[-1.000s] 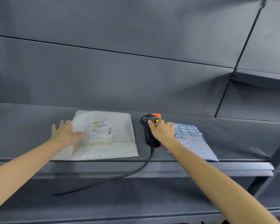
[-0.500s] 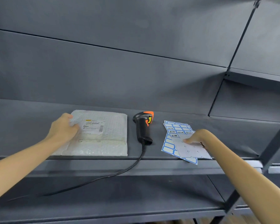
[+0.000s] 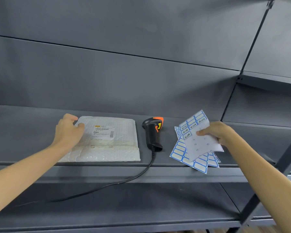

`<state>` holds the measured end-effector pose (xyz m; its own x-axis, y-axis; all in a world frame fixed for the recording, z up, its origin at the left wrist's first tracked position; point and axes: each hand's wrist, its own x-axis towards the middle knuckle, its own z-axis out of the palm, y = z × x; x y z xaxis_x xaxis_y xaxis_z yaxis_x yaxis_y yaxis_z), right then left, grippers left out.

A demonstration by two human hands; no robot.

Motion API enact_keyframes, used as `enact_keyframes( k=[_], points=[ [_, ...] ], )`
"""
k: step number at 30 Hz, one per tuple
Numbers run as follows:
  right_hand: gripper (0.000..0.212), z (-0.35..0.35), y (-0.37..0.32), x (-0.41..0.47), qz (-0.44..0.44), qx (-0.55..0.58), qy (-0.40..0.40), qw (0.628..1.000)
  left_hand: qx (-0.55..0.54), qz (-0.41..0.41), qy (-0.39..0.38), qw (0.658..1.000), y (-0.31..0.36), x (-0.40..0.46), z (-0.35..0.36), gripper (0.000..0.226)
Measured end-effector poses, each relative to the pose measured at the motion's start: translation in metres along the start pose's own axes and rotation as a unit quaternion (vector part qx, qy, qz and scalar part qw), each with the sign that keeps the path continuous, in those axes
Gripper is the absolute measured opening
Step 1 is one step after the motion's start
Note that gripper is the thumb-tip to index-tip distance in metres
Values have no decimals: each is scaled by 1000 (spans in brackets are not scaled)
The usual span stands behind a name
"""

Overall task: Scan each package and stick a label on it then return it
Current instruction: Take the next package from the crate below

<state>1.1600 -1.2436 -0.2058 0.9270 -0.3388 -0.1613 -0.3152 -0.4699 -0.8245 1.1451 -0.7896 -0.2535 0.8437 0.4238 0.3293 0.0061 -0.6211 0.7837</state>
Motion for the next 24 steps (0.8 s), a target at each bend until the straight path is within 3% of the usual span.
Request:
enact_keyframes(
  k=[4,8,10,12,14,15,17,21,24],
  points=[
    [32,2,-49,-28,-115,94,-12,989,-100,37,17,994,12,-4,-2,31],
    [43,32,-88,-60,-207,184,-133,952,-263,-8,-42,964,31,-9,-7,24],
    [50,57,-103,-73,-227,198,-207,931,-405,-113,-145,895,42,-15,-9,32],
    [49,82,-113,-80,-230,191,-272,915,-509,-226,-238,795,50,-22,-14,53],
    [48,105,-121,-85,-219,158,-327,906,-574,-266,-310,710,53,-29,-17,69],
    [48,116,-123,-86,-213,133,-347,904,-587,-251,-336,692,54,-33,-18,66],
    [43,134,-125,-86,-210,79,-367,903,-579,-200,-349,709,55,-36,-15,50],
    [30,155,-126,-84,-207,22,-336,919,-548,-173,-289,765,52,-37,-8,31],
    [35,169,-128,-88,-240,-95,-193,947,-536,-160,-264,786,46,-33,-5,30]
  ],
)
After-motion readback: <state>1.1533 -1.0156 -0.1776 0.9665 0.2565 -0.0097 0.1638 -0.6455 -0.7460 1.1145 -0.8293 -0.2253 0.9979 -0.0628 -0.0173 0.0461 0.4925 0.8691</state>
